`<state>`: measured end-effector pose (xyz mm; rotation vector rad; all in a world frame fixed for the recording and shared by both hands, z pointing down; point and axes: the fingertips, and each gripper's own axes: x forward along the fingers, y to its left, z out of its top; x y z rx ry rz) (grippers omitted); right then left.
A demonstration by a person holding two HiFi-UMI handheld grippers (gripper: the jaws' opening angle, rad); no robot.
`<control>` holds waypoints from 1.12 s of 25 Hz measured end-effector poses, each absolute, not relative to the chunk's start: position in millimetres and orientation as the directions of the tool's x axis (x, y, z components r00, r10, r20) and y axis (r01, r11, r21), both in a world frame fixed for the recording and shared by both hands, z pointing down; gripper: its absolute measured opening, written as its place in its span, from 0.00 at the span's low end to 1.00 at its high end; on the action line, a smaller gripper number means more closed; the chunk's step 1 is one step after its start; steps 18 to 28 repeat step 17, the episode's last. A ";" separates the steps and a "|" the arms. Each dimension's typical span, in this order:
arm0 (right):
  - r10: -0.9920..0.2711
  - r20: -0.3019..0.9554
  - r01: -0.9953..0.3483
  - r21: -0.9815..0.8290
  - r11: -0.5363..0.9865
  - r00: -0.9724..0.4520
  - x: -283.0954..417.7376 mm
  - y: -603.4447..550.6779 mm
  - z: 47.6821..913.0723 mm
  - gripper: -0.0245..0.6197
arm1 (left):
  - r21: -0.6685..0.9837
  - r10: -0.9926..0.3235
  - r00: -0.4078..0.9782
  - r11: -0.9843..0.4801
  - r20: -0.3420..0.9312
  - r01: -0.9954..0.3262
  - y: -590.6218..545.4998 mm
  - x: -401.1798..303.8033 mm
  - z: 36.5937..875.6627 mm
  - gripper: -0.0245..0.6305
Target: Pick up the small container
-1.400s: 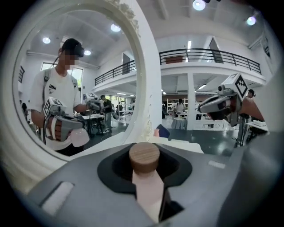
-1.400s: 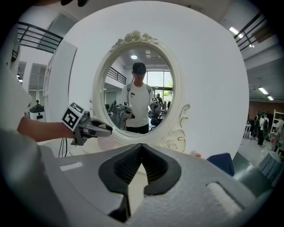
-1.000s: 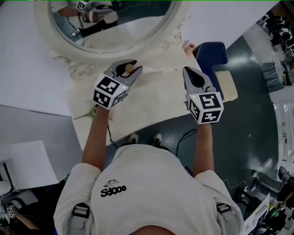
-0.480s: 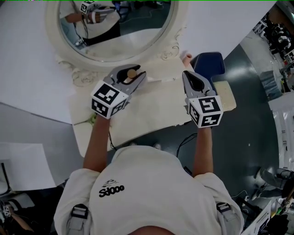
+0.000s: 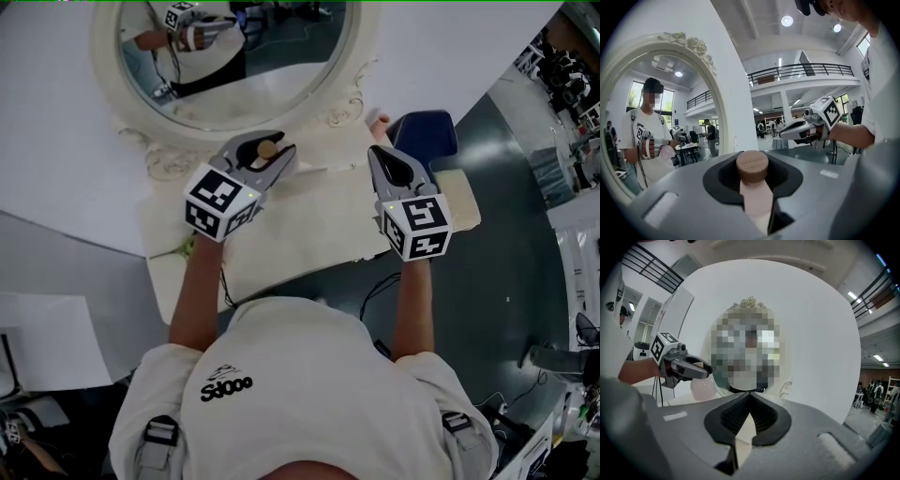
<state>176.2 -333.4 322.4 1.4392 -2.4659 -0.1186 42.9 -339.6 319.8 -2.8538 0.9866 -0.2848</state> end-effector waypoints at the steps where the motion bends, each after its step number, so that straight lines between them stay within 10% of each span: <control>1: -0.862 0.203 -0.839 0.212 0.501 -0.464 176.1 -334.1 323.1 0.04 | -0.162 -0.621 0.771 -0.783 0.141 -0.601 -340.5 43.0 320.2 0.22; 28: -0.852 0.214 -0.831 0.201 0.518 -0.479 176.1 -342.5 327.8 0.04 | -0.153 -0.641 0.752 -0.767 0.154 -0.623 -349.7 41.4 324.4 0.22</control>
